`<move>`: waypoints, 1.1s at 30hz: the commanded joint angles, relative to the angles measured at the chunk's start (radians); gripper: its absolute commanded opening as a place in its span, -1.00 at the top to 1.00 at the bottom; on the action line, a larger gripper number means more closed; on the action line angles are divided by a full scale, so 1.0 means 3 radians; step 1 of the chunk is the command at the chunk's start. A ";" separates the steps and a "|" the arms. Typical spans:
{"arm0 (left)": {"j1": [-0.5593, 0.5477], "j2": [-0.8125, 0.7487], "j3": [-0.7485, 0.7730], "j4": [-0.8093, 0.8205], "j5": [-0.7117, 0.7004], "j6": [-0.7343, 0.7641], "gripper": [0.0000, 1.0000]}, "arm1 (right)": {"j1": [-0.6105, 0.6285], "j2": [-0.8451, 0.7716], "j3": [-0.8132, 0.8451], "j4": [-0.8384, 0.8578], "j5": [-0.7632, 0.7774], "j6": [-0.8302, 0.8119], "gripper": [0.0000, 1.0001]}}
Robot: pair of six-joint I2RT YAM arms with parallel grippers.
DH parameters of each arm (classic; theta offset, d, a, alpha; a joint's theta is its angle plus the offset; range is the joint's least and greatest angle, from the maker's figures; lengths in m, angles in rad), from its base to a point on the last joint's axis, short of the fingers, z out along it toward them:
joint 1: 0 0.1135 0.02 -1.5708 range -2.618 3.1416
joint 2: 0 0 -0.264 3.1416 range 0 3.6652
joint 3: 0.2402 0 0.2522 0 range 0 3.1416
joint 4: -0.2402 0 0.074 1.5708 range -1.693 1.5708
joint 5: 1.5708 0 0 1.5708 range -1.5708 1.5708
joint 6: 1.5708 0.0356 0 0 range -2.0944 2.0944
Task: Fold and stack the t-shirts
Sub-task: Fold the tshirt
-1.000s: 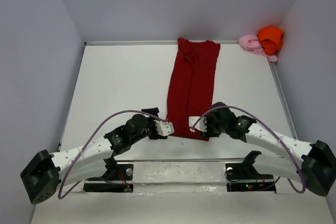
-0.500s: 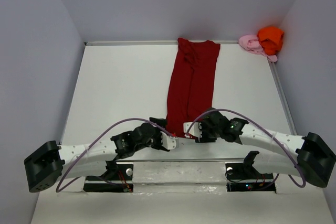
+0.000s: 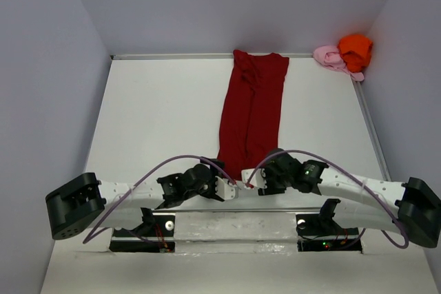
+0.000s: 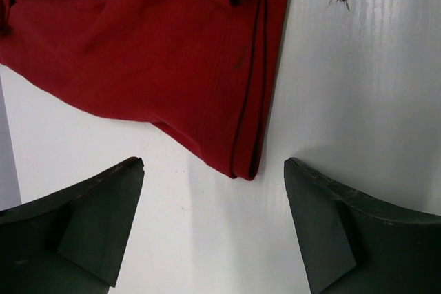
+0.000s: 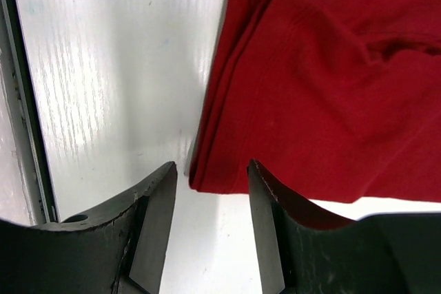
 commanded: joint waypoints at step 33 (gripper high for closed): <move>-0.0049 0.0150 -0.0003 0.0410 0.0027 0.0002 1.00 | 0.0051 0.0634 -0.0046 0.0423 0.0440 -0.0036 1.00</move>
